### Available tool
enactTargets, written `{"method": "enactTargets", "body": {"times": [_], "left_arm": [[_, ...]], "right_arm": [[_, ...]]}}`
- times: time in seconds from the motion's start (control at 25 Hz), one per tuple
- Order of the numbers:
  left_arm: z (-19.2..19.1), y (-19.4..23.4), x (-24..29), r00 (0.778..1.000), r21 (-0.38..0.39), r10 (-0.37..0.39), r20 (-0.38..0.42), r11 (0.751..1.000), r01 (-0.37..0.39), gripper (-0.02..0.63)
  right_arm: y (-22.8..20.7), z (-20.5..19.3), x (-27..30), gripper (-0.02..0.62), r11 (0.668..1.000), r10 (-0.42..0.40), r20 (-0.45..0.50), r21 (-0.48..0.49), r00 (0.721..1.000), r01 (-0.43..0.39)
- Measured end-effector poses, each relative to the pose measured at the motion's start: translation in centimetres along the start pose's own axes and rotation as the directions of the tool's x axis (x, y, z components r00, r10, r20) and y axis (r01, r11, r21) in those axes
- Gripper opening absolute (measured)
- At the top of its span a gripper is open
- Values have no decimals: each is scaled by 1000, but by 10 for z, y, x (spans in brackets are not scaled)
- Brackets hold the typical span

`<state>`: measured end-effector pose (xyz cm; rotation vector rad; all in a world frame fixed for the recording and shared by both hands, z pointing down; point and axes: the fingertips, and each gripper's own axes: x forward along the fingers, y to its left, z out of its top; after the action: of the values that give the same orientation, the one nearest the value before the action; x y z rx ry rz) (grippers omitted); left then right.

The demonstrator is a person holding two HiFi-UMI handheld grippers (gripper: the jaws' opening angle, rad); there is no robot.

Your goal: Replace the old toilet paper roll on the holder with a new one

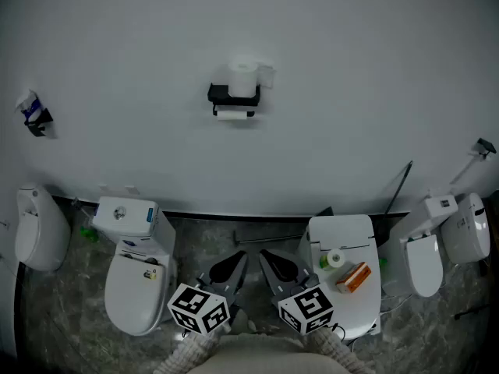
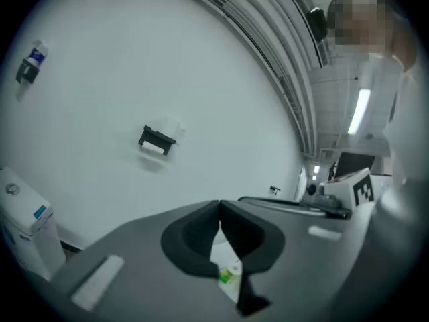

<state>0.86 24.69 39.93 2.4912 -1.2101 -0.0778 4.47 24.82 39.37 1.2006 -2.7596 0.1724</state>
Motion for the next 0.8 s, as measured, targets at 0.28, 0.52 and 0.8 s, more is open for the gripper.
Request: {"method": "enactTargets", "body": {"times": [0.28,0.52,0.8], "left_arm": [[17,30,34,1000,12,4,25,1000,-5,7],[38,76,82,1000,5,-16,24,1000,16,7],[92,135,146,995,35,-90,45,995,89,8]], "right_arm": [[-30,9,34,-3,1000,-9,19,-9,1000,9],[-69,20,86,-3,1000,-20,34,1,999,20],[-122,55,163,-2,998,-48,59,-31,997,50]]}}
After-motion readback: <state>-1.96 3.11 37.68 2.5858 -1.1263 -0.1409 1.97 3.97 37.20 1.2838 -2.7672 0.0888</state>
